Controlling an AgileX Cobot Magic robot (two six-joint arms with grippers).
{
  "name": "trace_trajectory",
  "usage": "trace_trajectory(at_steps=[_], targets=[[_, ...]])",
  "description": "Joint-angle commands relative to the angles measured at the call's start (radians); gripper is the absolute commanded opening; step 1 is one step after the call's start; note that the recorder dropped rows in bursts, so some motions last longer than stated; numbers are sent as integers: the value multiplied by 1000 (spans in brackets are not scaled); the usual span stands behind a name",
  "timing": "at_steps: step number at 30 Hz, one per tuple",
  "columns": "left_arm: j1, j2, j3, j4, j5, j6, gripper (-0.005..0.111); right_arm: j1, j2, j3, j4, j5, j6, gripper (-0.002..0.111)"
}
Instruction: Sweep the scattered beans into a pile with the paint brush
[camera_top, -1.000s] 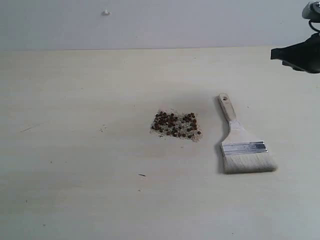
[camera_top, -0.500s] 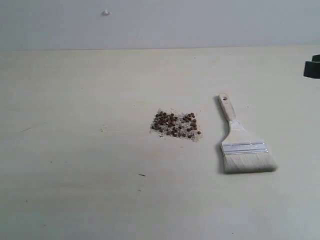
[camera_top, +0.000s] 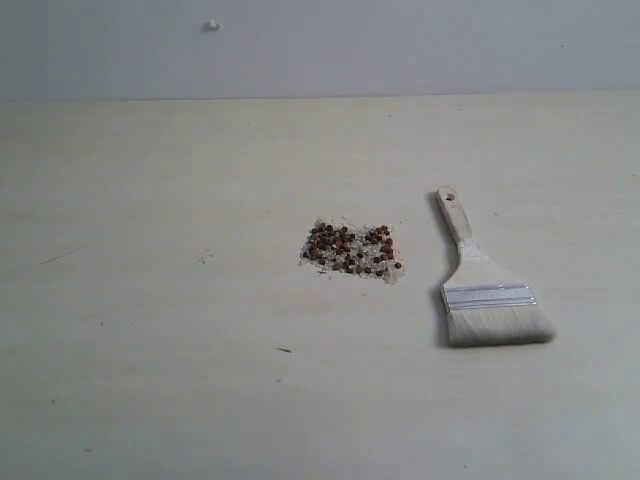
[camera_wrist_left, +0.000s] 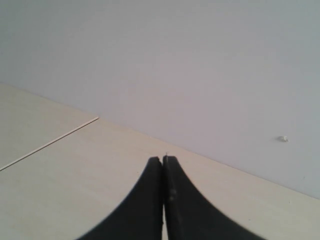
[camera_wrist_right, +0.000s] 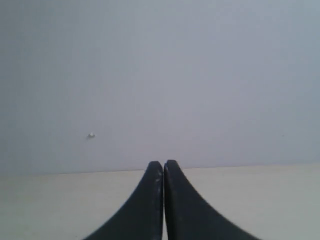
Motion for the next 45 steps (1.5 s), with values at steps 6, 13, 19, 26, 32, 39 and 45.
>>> trace_trajectory(at_steps=[6,13,19,26,32,39,45], targets=[[-1,-7,2,-1,4,-2,0,-4,-114,66,-170,-135,152,0],[-1,-7,2,-1,4,-2,0,-4,-114,66,-157,-116,268,0],[-1,-7,2,-1,4,-2,0,-4,-114,66,-157,-116,268,0],[-1,-7,2,-1,4,-2,0,-4,-114,66,-157,-116,268,0],[-1,-7,2,-1,4,-2,0,-4,-114,66,-157,-116,268,0],[-1,-7,2,-1,4,-2,0,-4,-114,66,-158,-116,268,0],[-1,-7,2,-1,4,-2,0,-4,-114,66,-158,-116,268,0]])
